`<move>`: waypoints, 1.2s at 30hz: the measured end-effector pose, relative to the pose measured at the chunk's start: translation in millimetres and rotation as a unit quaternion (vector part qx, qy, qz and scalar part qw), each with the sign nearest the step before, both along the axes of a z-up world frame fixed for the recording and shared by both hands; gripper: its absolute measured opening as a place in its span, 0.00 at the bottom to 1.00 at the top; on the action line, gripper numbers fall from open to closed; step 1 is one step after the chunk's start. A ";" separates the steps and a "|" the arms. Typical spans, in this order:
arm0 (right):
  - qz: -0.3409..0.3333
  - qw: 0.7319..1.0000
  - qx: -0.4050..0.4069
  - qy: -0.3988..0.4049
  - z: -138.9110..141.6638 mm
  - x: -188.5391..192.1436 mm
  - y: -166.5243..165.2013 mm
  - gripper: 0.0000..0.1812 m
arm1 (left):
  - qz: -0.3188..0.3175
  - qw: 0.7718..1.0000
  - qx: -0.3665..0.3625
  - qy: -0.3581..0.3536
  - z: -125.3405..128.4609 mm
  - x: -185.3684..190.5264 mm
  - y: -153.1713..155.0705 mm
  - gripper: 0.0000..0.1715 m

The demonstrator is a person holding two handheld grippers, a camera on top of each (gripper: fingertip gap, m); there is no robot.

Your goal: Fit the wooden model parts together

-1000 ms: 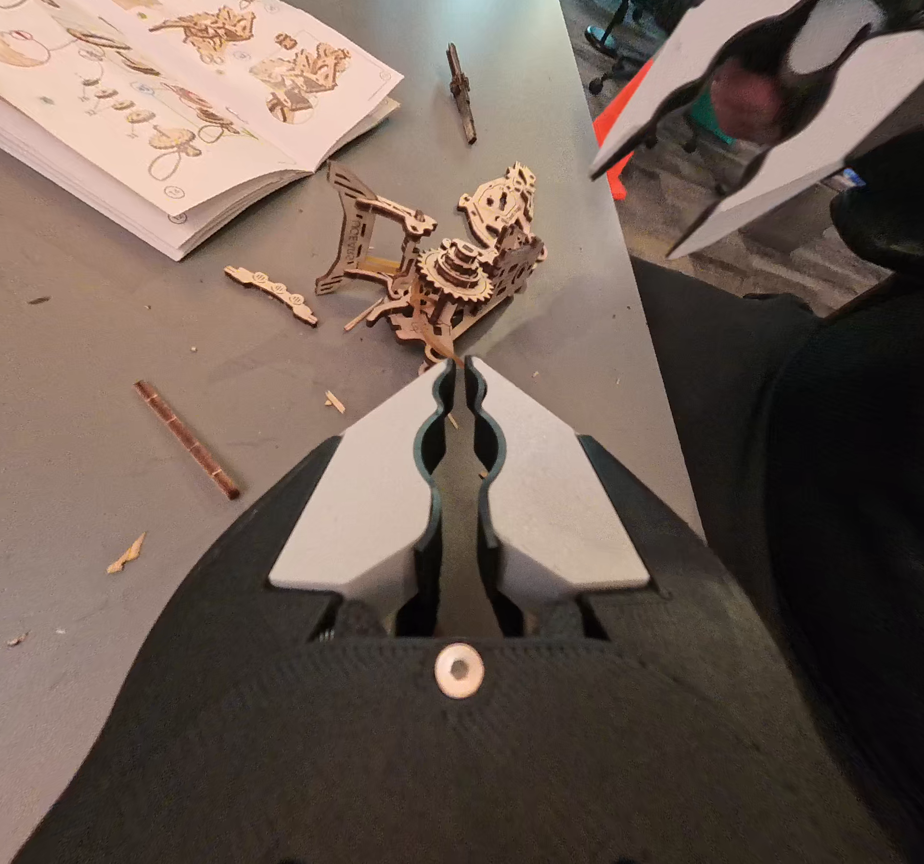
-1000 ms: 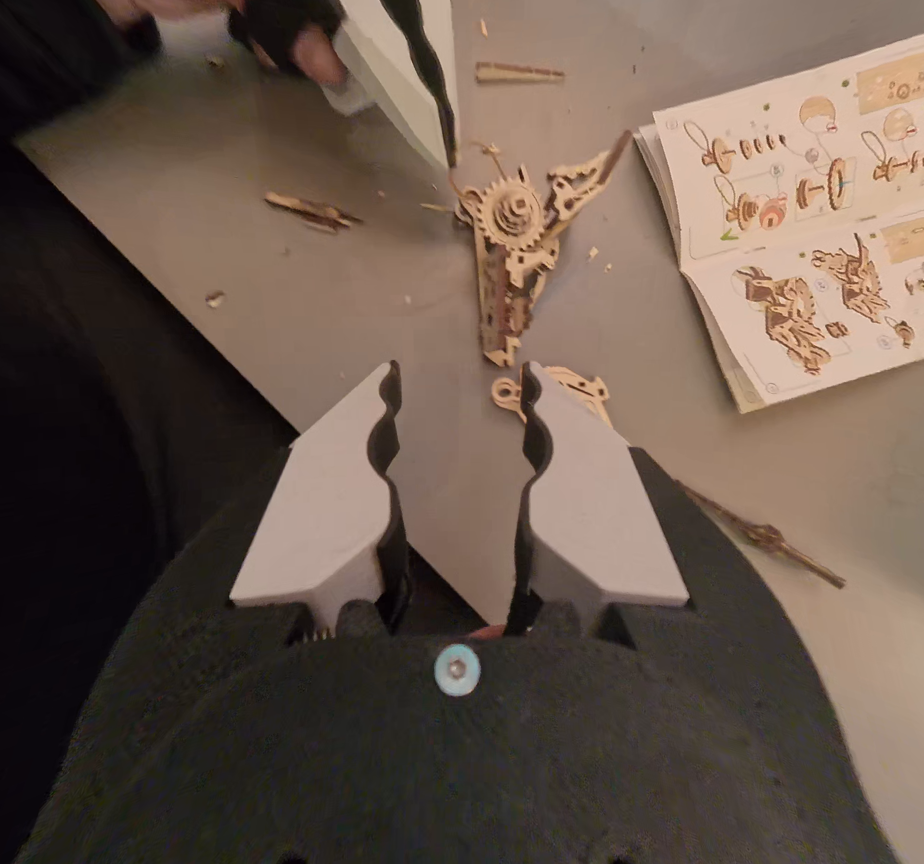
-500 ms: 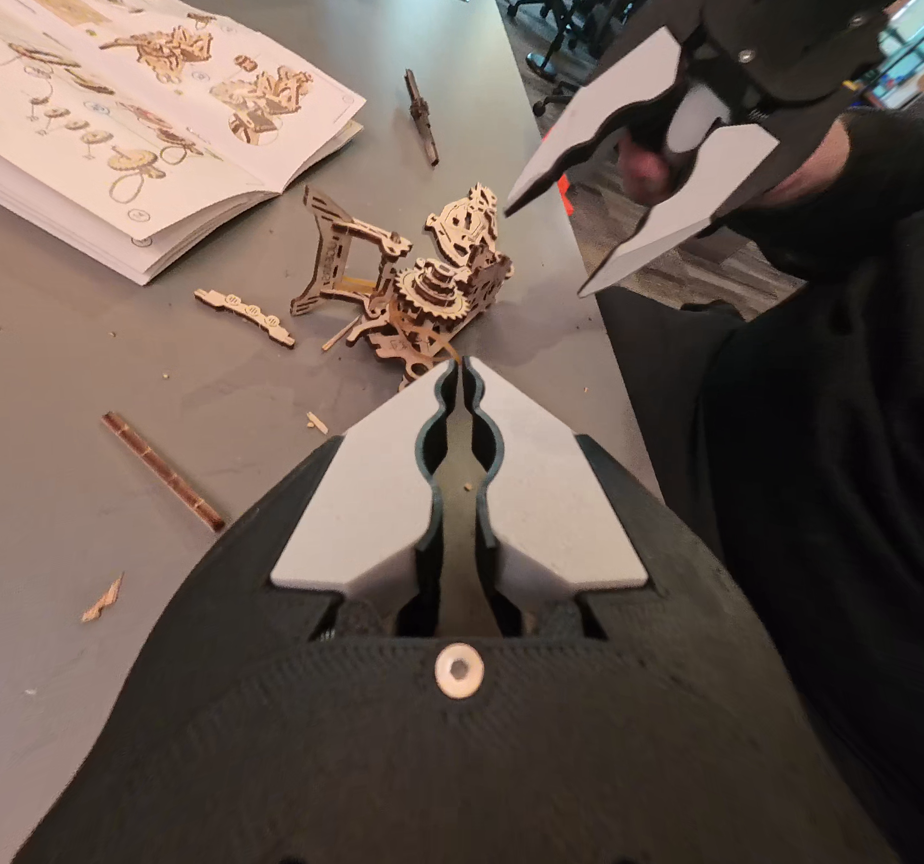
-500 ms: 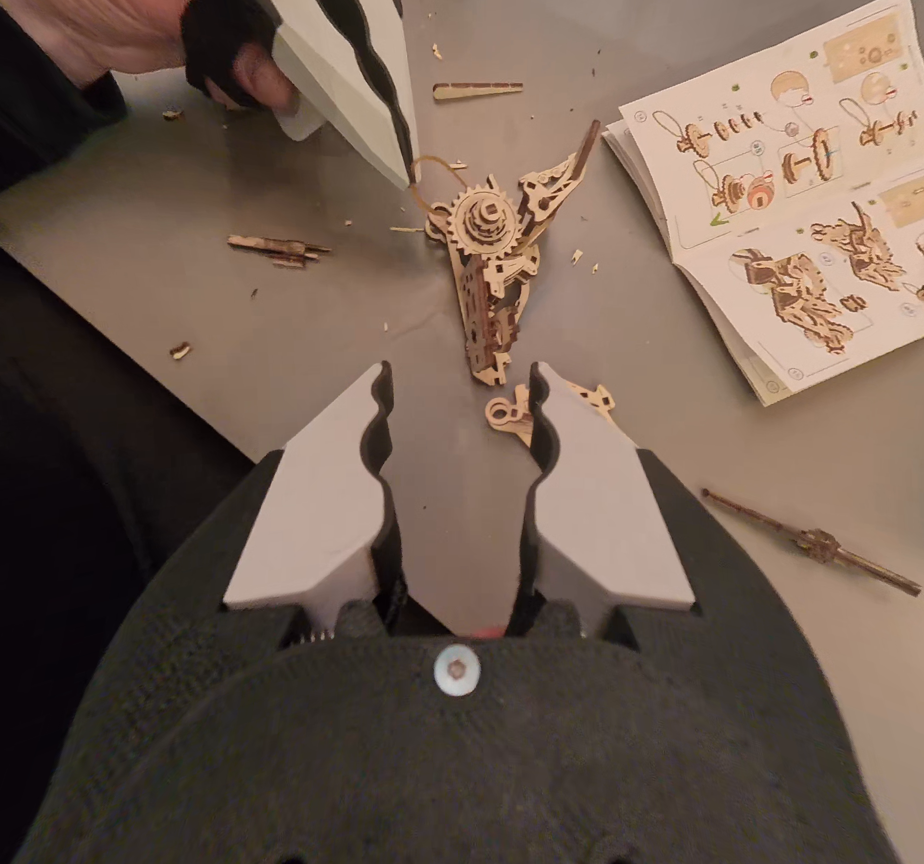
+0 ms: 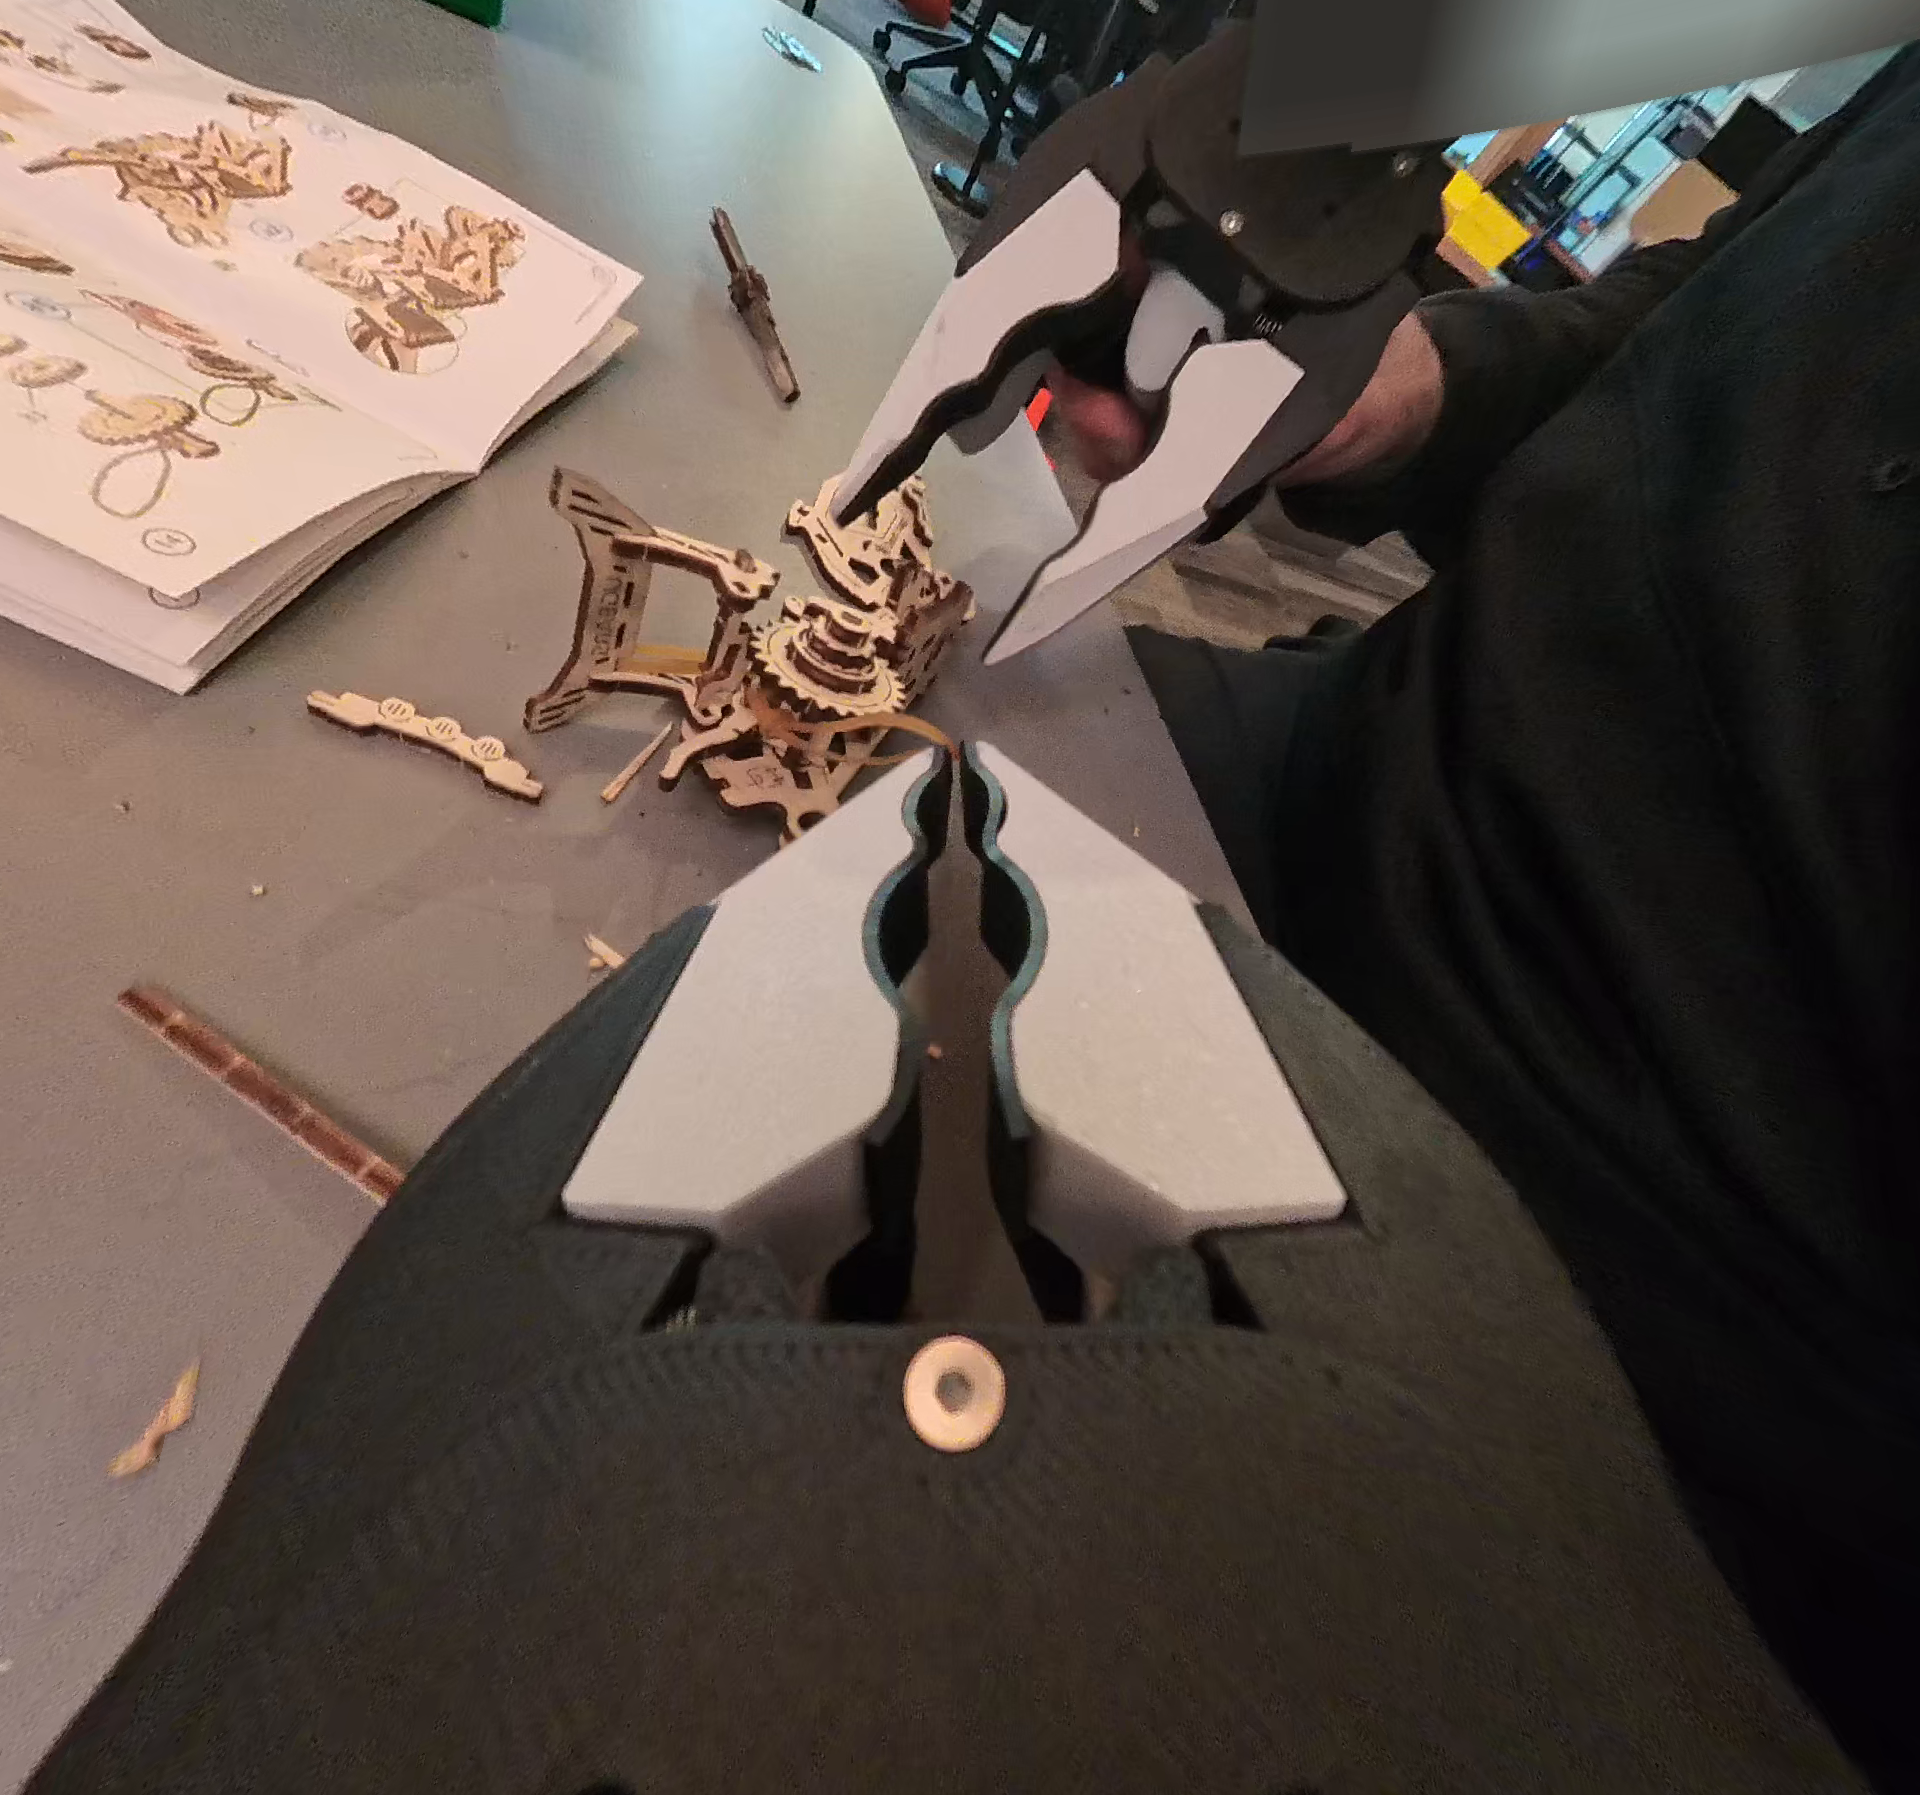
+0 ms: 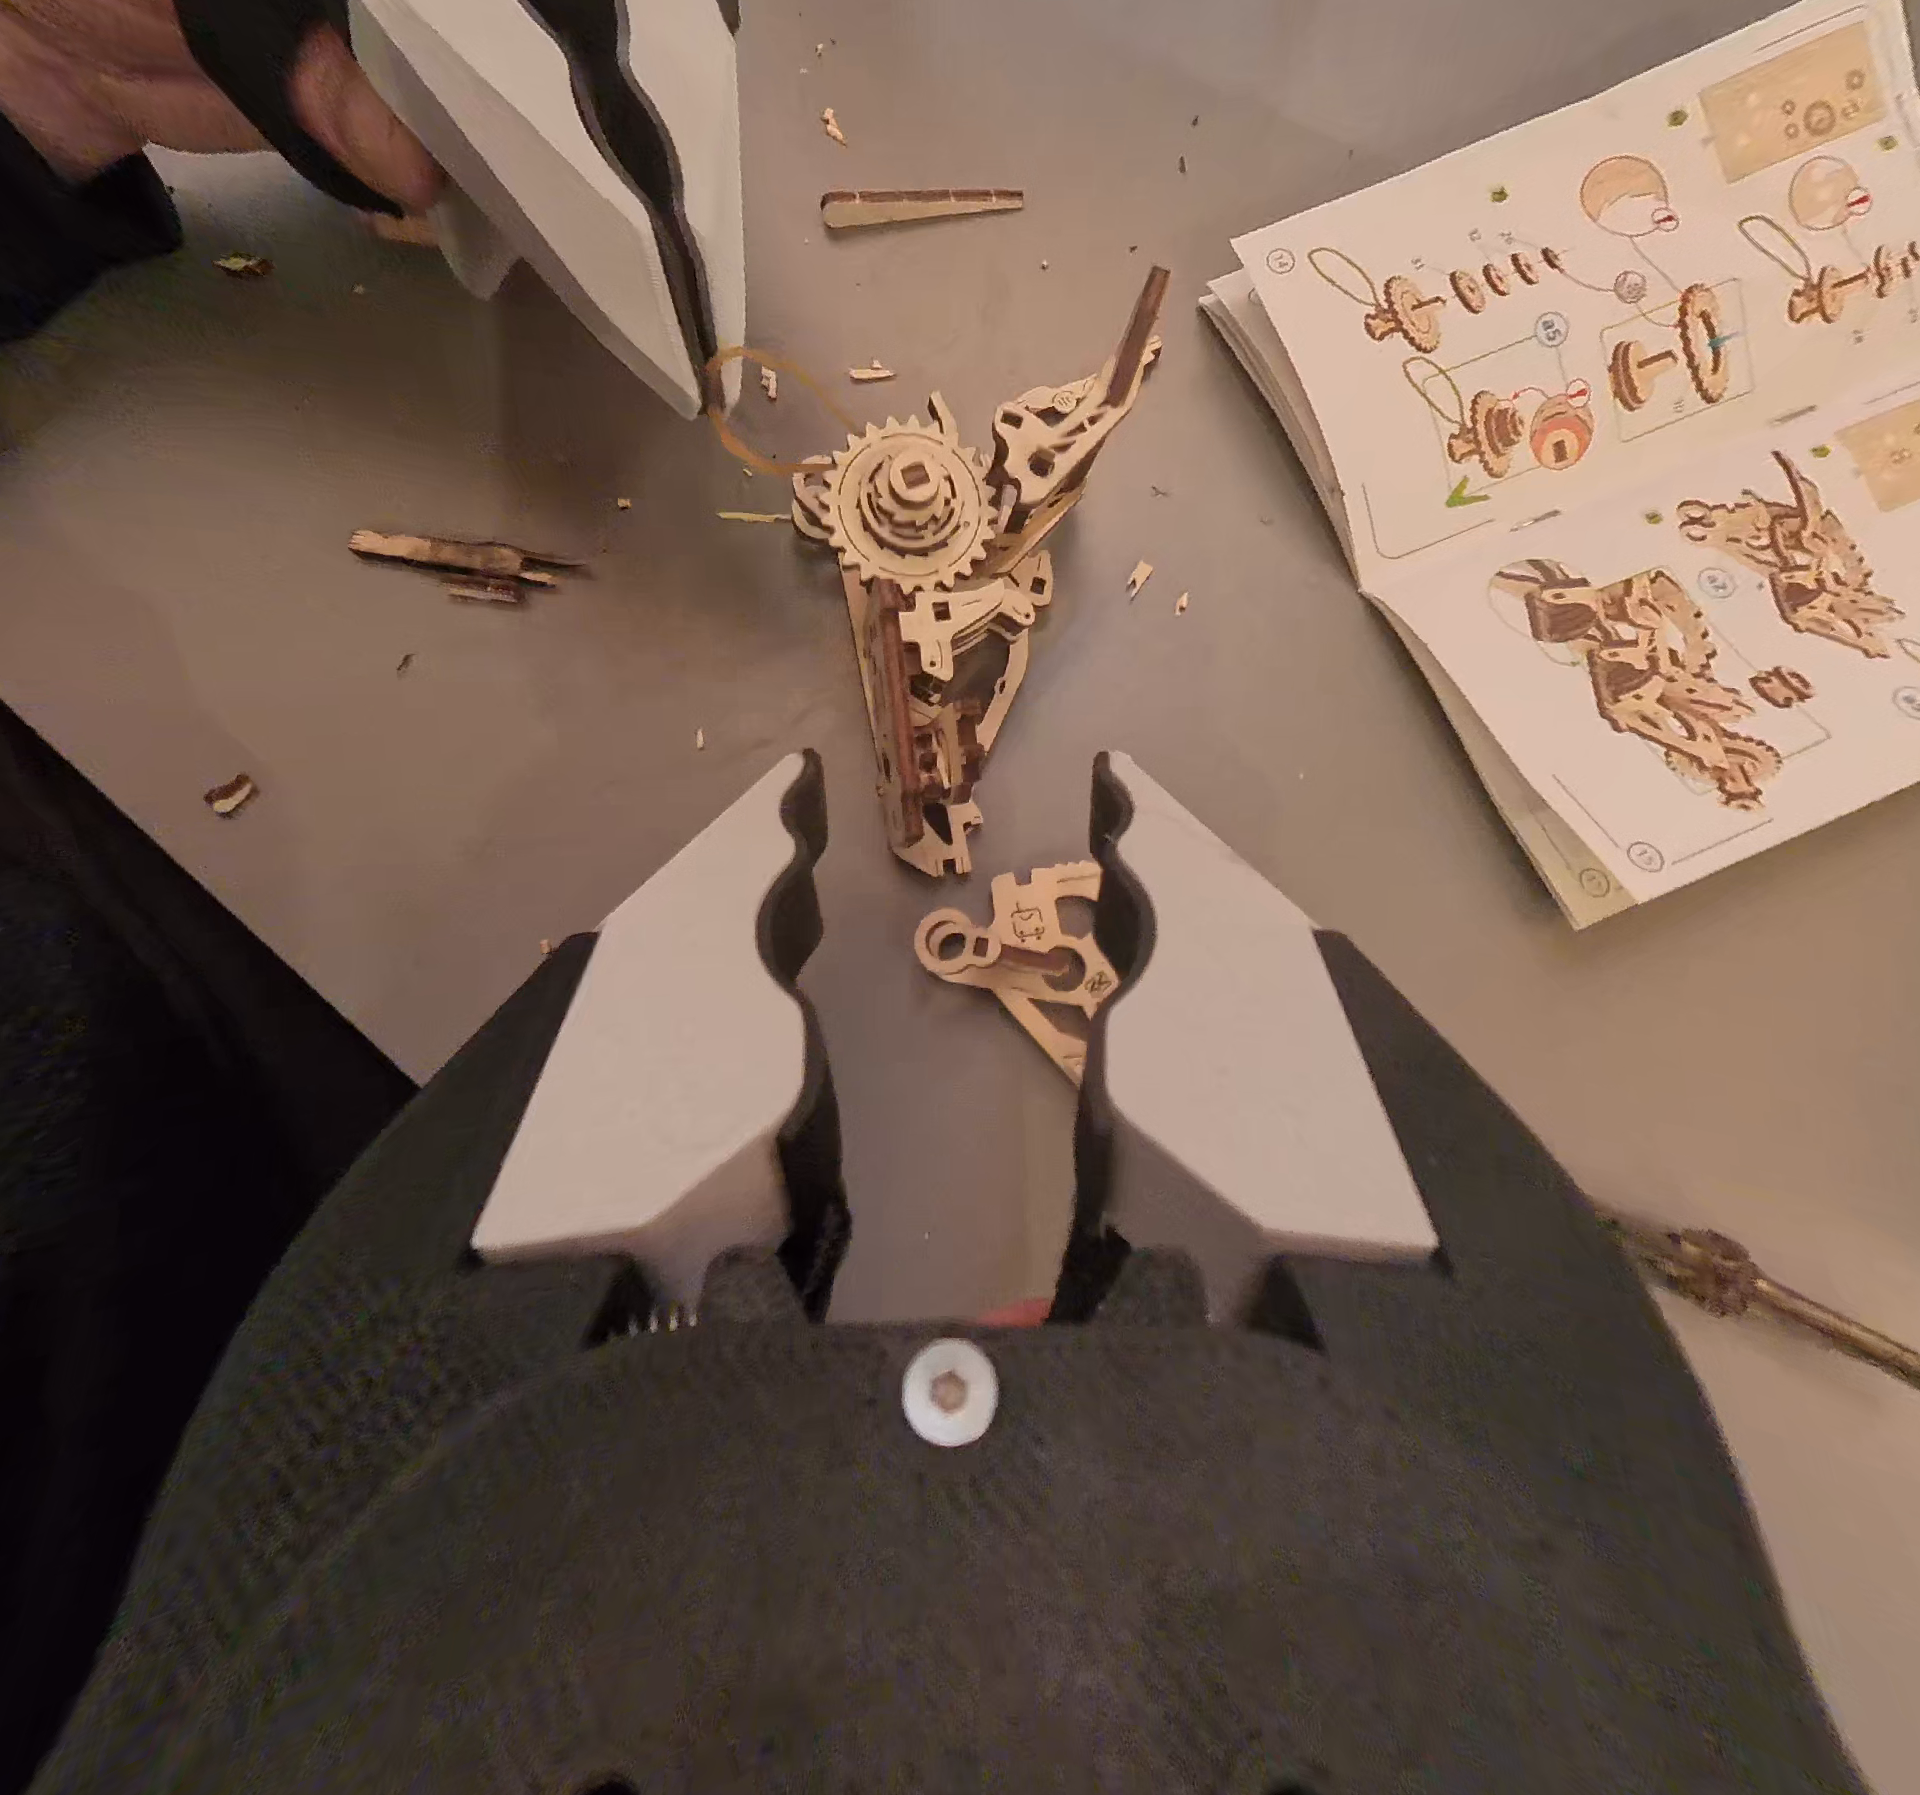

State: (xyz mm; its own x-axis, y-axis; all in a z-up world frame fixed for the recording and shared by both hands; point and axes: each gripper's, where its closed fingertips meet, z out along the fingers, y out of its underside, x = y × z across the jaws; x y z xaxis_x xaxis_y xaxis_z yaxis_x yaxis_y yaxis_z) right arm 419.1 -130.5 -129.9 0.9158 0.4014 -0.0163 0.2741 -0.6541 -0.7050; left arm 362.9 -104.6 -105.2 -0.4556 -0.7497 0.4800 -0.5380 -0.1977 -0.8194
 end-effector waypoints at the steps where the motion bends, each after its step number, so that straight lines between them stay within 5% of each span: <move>1: 0.002 1.000 0.003 -0.001 0.3 0.0 1.9 0.26 | 0.000 1.000 -0.004 -0.004 1.5 0.1 0.4 0.00; 26: 0.037 0.999 -0.010 -0.026 -15.7 -6.5 3.0 0.13 | 0.000 0.999 -0.014 -0.029 9.5 -2.4 -0.2 0.00; 36: 0.057 0.991 0.010 -0.119 -16.5 -6.3 3.5 0.09 | 0.013 0.999 -0.027 -0.035 12.6 -1.2 4.9 0.00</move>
